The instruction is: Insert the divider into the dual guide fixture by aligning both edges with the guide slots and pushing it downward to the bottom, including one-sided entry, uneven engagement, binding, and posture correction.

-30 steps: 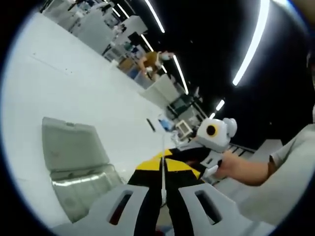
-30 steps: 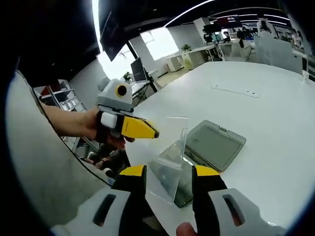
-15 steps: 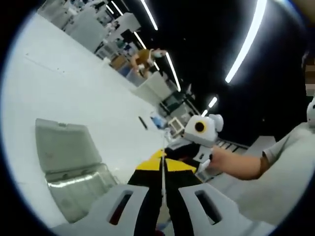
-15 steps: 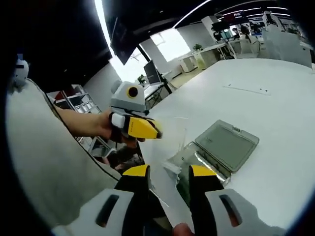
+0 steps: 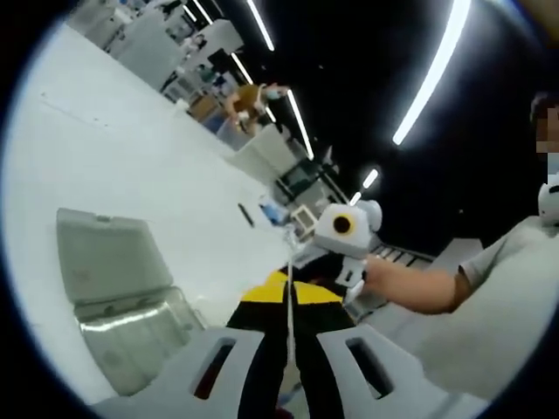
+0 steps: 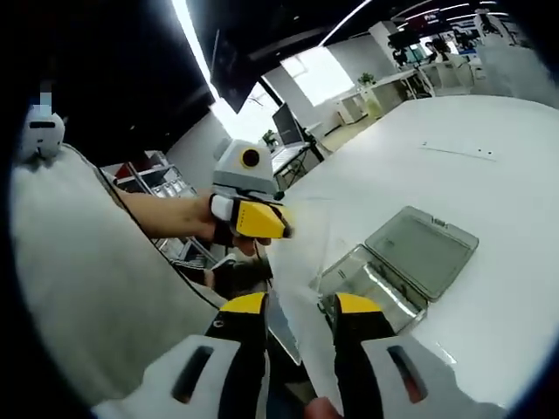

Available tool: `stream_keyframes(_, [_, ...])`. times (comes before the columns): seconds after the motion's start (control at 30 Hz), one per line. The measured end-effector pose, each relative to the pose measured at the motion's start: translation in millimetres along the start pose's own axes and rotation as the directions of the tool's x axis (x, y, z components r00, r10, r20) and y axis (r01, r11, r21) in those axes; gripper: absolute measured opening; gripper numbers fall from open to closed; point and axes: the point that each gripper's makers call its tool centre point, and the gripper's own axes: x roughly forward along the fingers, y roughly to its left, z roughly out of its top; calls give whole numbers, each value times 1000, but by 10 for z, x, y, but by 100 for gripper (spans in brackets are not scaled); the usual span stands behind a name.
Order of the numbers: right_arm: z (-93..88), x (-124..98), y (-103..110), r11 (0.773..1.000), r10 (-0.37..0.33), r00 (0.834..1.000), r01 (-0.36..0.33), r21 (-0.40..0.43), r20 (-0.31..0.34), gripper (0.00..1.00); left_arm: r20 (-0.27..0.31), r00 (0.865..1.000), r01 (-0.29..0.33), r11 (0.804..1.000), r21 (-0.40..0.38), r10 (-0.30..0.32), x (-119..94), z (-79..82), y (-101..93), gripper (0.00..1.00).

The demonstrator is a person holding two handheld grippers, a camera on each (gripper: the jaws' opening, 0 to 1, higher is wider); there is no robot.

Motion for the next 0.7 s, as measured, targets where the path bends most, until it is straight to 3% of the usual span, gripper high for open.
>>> stream_keyframes(0.7, [8,-14,44,996,83,997,-83,23,-7,18,-17,1000,24,1000,-3,-24,2,-49,-24,0])
